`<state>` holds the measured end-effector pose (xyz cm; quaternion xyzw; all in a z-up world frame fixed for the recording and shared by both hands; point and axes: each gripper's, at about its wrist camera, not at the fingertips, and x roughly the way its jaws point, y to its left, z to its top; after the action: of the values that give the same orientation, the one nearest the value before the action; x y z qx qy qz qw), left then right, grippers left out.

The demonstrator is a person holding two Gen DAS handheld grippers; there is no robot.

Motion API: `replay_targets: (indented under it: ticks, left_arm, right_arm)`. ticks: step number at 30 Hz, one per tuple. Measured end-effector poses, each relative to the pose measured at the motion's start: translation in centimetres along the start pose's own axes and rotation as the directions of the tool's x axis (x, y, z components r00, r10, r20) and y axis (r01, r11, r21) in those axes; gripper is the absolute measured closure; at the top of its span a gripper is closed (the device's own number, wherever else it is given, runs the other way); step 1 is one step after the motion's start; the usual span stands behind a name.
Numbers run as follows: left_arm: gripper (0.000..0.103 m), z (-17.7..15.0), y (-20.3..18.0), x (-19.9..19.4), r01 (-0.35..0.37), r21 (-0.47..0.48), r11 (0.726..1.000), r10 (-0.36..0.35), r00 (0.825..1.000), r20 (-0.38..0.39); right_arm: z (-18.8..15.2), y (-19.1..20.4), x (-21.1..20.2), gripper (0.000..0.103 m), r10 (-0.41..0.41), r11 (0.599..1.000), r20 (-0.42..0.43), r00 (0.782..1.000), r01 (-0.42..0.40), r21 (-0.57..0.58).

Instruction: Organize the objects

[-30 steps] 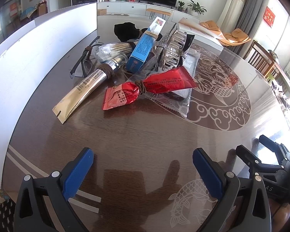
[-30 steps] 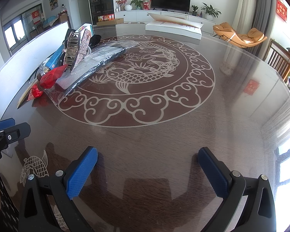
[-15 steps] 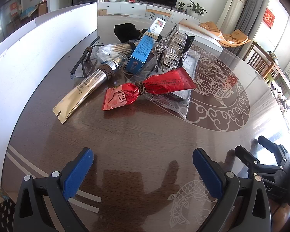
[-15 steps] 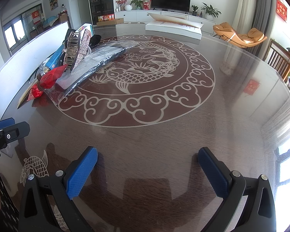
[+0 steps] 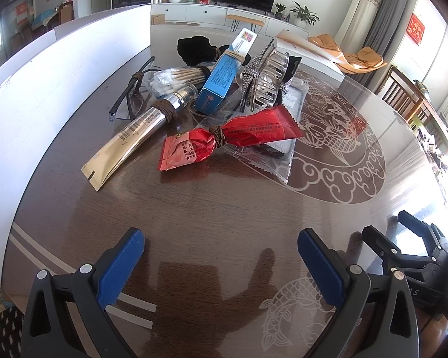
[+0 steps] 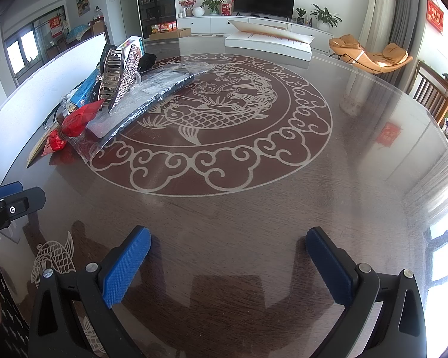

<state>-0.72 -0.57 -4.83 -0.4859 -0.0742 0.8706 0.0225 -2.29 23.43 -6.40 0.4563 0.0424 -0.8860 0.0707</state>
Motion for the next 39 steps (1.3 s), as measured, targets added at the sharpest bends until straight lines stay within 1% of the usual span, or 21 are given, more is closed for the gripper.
replay_targets:
  ticks: [5,9,11,15,16,17,20,22,23,24,25,27,29,30,31,32,34,35,36,37,39]
  left_arm:
    - [0.0,0.0,0.2,-0.2,0.011,-0.01,1.0,-0.011,1.0,0.008]
    - [0.0,0.0,1.9,-1.4,0.088,-0.096,0.992,-0.082,0.995,0.063]
    - [0.0,0.0,2.4,-1.6,0.107,-0.118,0.987,-0.098,0.992,0.078]
    - [0.0,0.3,1.5,-1.7,0.134,-0.071,0.988,-0.128,0.988,0.085]
    - [0.0,0.7,1.6,-1.8,0.15,-0.057,0.987,-0.145,0.986,0.088]
    - [0.0,1.2,1.7,-1.8,0.151,-0.036,0.988,-0.147,0.985,0.095]
    - [0.0,3.2,3.2,-1.8,0.049,0.022,0.999,-0.051,0.99,0.131]
    - [0.0,4.6,5.0,-0.9,0.02,0.029,0.999,-0.023,0.993,0.117]
    - [0.003,5.3,5.9,-0.3,0.01,0.022,1.0,-0.013,0.995,0.103]
    - [0.012,5.9,6.5,0.3,0.014,0.021,1.0,-0.016,0.996,0.088]
    - [0.015,6.4,6.9,0.9,0.014,0.028,1.0,-0.016,0.997,0.071]
    - [0.015,7.3,6.9,2.3,-0.002,0.065,0.998,-0.001,0.999,0.049]
    - [0.023,7.9,6.5,4.0,-0.013,0.1,0.995,0.012,1.0,0.013]
    - [0.027,8.1,6.3,4.8,-0.006,0.108,0.994,0.007,1.0,-0.005]
    - [0.029,8.3,6.1,5.4,0.003,0.11,0.994,-0.002,1.0,-0.016]
    - [0.029,8.5,5.8,5.8,-0.008,0.118,0.993,0.009,1.0,-0.005]
    - [0.029,8.8,5.0,6.4,-0.05,0.129,0.99,0.051,0.999,-0.002]
    - [0.031,8.8,4.7,6.6,-0.073,0.126,0.989,0.074,0.997,-0.004]
    - [0.046,8.8,4.5,6.5,-0.097,0.117,0.988,0.097,0.995,0.007]
    - [0.058,8.6,4.3,6.4,-0.117,0.1,0.988,0.115,0.993,0.017]
    - [0.064,8.1,4.3,6.1,-0.133,0.053,0.99,0.132,0.991,0.02]
  right_arm:
    - [0.0,0.0,0.0,0.0,0.0,1.0,0.0,1.0,0.0,0.0]
    - [0.0,0.0,0.0,0.0,0.0,1.0,0.0,1.0,0.0,0.0]
    - [0.0,0.0,0.0,0.0,0.0,1.0,0.0,1.0,0.0,0.0]
    - [0.0,0.0,0.0,0.0,0.0,1.0,0.0,1.0,0.0,0.0]
    - [0.0,0.0,0.0,0.0,0.0,1.0,0.0,1.0,0.0,0.0]
    - [0.0,0.0,0.0,0.0,0.0,1.0,0.0,1.0,0.0,0.0]
    - [0.0,0.0,0.0,0.0,0.0,1.0,0.0,1.0,0.0,0.0]
    - [0.0,0.0,0.0,0.0,0.0,1.0,0.0,1.0,0.0,0.0]
    - [0.0,0.0,0.0,0.0,0.0,1.0,0.0,1.0,0.0,0.0]
    - [0.0,0.0,0.0,0.0,0.0,1.0,0.0,1.0,0.0,0.0]
    - [0.0,0.0,0.0,0.0,0.0,1.0,0.0,1.0,0.0,0.0]
    - [0.0,0.0,0.0,0.0,0.0,1.0,0.0,1.0,0.0,0.0]
    - [0.0,0.0,0.0,0.0,0.0,1.0,0.0,1.0,0.0,0.0]
    - [0.0,0.0,0.0,0.0,0.0,1.0,0.0,1.0,0.0,0.0]
    - [0.0,0.0,0.0,0.0,0.0,1.0,0.0,1.0,0.0,0.0]
    - [0.0,0.0,0.0,0.0,0.0,1.0,0.0,1.0,0.0,0.0]
    - [0.0,0.0,0.0,0.0,0.0,1.0,0.0,1.0,0.0,0.0]
    - [0.0,0.0,0.0,0.0,0.0,1.0,0.0,1.0,0.0,0.0]
    - [0.0,0.0,0.0,0.0,0.0,1.0,0.0,1.0,0.0,0.0]
    - [0.0,0.0,0.0,0.0,0.0,1.0,0.0,1.0,0.0,0.0]
    - [0.0,0.0,0.0,0.0,0.0,1.0,0.0,1.0,0.0,0.0]
